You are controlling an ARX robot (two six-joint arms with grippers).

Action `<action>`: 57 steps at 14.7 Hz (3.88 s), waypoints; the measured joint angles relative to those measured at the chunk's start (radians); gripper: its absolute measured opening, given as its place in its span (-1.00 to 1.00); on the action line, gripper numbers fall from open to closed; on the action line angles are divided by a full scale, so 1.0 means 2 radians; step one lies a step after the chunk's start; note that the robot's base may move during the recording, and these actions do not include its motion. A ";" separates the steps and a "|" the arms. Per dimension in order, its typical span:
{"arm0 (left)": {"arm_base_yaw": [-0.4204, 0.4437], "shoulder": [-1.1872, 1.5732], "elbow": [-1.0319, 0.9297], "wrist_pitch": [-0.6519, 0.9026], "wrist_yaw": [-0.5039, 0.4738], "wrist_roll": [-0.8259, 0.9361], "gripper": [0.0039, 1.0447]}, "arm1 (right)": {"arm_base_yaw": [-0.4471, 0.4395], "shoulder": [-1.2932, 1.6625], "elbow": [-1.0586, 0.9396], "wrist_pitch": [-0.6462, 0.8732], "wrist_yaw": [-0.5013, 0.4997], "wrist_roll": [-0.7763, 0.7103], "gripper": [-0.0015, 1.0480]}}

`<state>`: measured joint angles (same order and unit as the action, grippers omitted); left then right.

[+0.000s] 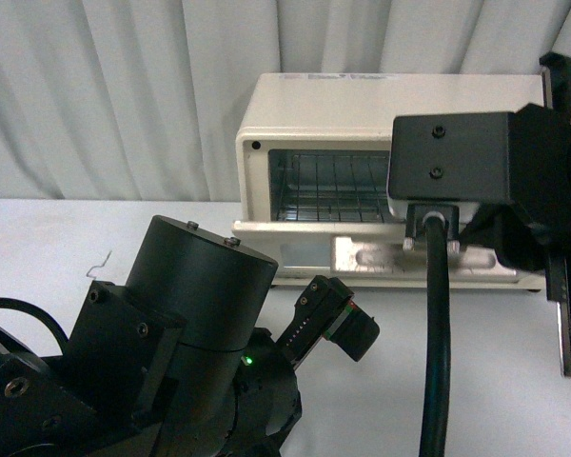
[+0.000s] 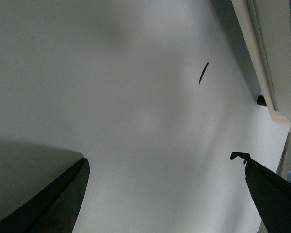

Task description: Open oven

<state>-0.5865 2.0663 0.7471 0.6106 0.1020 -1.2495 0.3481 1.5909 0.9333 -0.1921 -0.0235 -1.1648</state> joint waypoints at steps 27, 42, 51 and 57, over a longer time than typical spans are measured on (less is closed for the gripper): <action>0.000 0.000 0.000 -0.001 -0.002 -0.004 0.88 | -0.061 -0.234 -0.220 0.413 0.136 0.440 -0.11; 0.000 0.000 0.000 0.000 -0.002 -0.004 0.88 | -0.174 -0.537 -0.445 0.334 0.012 0.575 -0.96; 0.001 0.000 0.000 0.000 -0.001 -0.004 0.88 | -0.174 -0.645 -0.461 0.250 0.012 0.575 -0.96; 0.001 0.000 0.000 0.000 -0.001 -0.004 0.88 | -0.174 -0.722 -0.461 0.163 0.012 0.575 -0.96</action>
<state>-0.5854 2.0663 0.7475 0.6102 0.0998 -1.2568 -0.0002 0.1463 0.0113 0.1337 0.0006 -0.0151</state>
